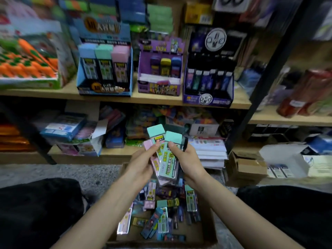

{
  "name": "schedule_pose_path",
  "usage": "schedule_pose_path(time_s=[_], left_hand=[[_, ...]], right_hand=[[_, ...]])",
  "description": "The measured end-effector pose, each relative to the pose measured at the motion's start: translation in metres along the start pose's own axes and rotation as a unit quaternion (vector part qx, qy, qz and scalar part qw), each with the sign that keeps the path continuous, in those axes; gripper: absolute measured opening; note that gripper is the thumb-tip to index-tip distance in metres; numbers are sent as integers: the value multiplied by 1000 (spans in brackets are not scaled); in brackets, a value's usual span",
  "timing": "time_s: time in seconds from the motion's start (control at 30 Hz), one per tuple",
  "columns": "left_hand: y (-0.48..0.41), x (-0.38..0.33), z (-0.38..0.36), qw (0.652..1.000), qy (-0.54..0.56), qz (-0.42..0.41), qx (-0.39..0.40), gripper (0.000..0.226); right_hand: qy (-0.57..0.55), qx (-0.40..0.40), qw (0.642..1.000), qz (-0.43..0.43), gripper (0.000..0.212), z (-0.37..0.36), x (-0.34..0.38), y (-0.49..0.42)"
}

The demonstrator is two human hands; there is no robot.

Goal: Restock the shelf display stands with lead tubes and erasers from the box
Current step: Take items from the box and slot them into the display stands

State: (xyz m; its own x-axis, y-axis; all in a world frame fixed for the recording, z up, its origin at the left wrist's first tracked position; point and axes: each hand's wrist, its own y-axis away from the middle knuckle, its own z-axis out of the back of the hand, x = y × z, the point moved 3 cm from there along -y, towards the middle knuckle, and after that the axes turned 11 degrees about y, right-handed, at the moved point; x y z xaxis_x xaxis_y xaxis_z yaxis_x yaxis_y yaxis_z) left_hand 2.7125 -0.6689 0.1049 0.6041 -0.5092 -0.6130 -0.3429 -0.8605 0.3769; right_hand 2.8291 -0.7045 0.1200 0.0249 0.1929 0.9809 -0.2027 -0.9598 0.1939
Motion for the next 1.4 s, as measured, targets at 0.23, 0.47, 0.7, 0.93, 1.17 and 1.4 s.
schedule_pose_path(time_s=[0.23,0.47,0.7,0.93,1.17,1.4], left_hand=[[21,-16,-34,987,-114,-62,93,41],[8,-62,-49,973,-177,-116,96,25],[-21,-98,-66,972,-166,-145,83,15],[-56,-113,-74,973,-153,-155,76,17],[-79,-114,-90,974,-134,-165,76,18],[-89,-101,-116,974,-131,-153,103,22]], right_hand=[[23,17,998,56,26,4,39,0],[240,-7,960,145,29,35,85,-19],[106,10,994,32,27,56,100,-53],[160,-95,970,157,7,95,135,-86],[161,-157,966,131,27,130,156,-122],[135,-207,946,208,14,152,170,-133]])
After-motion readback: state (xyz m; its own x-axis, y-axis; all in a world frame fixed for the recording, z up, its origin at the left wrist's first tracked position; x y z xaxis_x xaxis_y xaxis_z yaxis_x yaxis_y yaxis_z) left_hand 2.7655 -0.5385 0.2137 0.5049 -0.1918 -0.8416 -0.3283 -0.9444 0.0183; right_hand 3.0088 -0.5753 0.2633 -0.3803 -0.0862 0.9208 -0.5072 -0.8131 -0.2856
